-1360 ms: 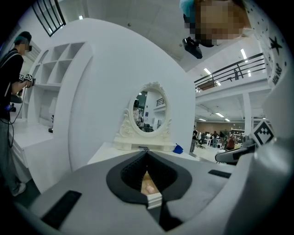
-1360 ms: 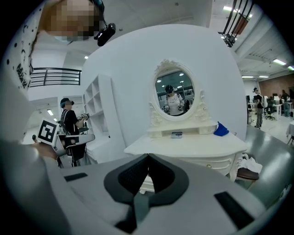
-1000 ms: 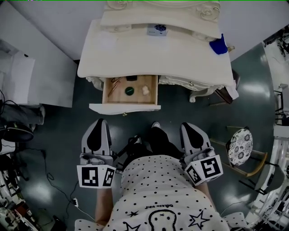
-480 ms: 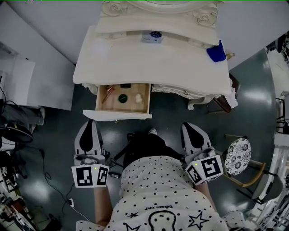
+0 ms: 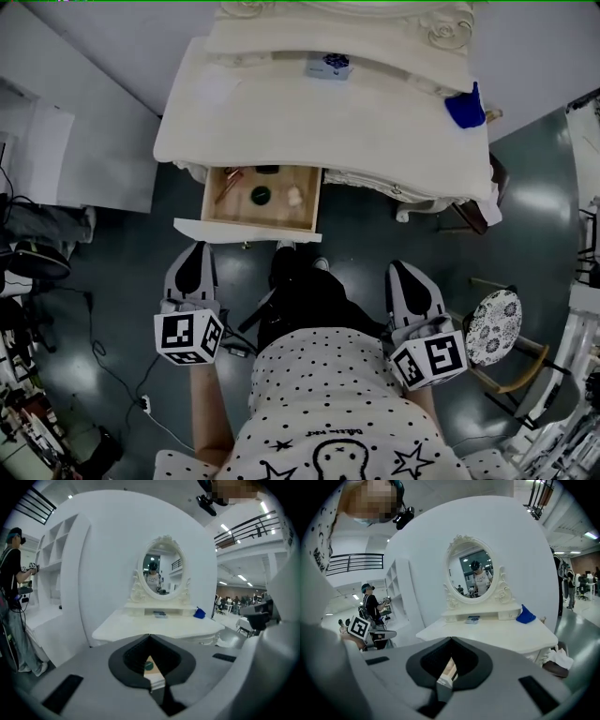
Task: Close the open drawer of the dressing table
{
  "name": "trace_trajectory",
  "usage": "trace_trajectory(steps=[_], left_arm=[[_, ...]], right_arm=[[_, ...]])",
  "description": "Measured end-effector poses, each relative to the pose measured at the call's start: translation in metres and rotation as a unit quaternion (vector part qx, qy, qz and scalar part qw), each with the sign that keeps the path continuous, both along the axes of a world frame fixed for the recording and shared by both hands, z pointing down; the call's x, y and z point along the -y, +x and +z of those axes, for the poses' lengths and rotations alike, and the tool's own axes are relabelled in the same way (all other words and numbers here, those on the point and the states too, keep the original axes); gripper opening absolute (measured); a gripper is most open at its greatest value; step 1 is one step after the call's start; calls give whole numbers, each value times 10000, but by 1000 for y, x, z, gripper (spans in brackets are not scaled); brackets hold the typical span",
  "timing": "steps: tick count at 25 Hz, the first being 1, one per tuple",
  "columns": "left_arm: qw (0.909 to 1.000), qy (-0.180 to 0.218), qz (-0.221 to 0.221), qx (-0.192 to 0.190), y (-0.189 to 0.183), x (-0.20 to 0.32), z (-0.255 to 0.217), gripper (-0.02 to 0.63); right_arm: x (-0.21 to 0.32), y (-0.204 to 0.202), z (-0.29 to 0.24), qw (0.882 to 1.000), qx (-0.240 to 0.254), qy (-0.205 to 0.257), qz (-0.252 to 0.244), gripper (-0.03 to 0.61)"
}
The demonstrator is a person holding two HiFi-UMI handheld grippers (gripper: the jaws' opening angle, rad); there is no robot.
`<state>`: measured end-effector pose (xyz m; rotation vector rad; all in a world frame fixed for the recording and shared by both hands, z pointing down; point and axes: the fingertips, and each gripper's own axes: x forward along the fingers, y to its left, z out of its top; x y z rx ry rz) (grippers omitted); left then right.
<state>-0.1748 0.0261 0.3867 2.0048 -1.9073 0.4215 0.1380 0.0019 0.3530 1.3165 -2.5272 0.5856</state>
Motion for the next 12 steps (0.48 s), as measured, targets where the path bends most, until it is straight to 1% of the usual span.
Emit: trace_trajectory(steps=[2, 4, 5, 6, 7, 8, 12], left_arm=[[9987, -494, 128, -8, 0, -5, 31, 12], [9956, -915, 186, -109, 0, -12, 62, 14], [9935, -1105, 205, -194, 1, -16, 77, 23], [9910, -1287, 225, -286, 1, -21, 90, 58], [9885, -1449, 245, -363, 2, -25, 102, 89], [9861, -1587, 263, -405, 3, -28, 114, 98], [9780, -2022, 349, -378, 2, -32, 161, 110]], right_arm=[[2, 0, 3, 10000, -18, -37, 18, 9], [4, 0, 4, 10000, -31, -52, 19, 9], [4, -1, 5, 10000, -37, -58, 12, 9], [4, -1, 6, 10000, -45, -70, 3, 9], [4, -1, 6, 9999, -57, -89, -4, 9], [4, -1, 8, 9999, -70, -109, -8, 9], [4, -1, 11, 9998, -128, -165, -37, 9]])
